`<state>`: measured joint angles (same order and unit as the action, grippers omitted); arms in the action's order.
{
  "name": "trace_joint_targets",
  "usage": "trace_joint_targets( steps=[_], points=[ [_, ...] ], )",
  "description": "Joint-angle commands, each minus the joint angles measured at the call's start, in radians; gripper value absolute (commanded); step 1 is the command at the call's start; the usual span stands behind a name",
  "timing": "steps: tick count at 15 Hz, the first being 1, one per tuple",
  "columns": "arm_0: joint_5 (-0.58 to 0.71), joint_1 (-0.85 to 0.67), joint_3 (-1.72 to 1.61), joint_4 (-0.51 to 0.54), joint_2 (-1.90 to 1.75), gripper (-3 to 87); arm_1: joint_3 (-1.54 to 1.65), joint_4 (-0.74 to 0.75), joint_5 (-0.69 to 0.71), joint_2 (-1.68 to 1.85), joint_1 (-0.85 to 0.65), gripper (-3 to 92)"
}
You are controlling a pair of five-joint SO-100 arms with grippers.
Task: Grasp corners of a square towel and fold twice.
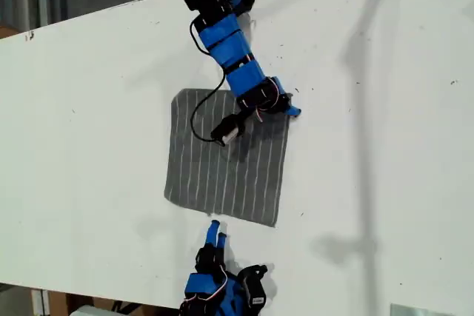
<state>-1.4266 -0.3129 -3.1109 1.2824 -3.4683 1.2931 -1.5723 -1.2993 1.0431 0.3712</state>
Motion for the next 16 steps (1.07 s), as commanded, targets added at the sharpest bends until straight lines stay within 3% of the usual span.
trace_joint_targets(
  steps=[1,7,12,13,14,16],
  points=[
    [-0.009,0.009,-0.005,-0.009,-0.003,22.1,0.081,0.005,0.018,0.183,-0.037,39.5],
    [-0.012,0.014,-0.005,-0.006,-0.003,22.0,0.127,0.176,0.025,0.106,-0.025,36.7],
    [-0.014,0.014,-0.005,-0.006,-0.003,22.0,0.161,0.229,-0.032,0.086,0.018,34.3],
    [-0.014,0.014,-0.005,-0.006,-0.003,22.0,0.169,0.239,-0.048,0.086,0.026,24.4],
    [-0.017,0.017,-0.005,-0.006,-0.003,21.9,0.179,0.247,-0.069,0.086,0.032,3.6],
    [-0.058,0.032,-0.005,0.005,-0.003,21.7,0.19,0.272,-0.094,0.087,0.041,-0.2]
  ],
)
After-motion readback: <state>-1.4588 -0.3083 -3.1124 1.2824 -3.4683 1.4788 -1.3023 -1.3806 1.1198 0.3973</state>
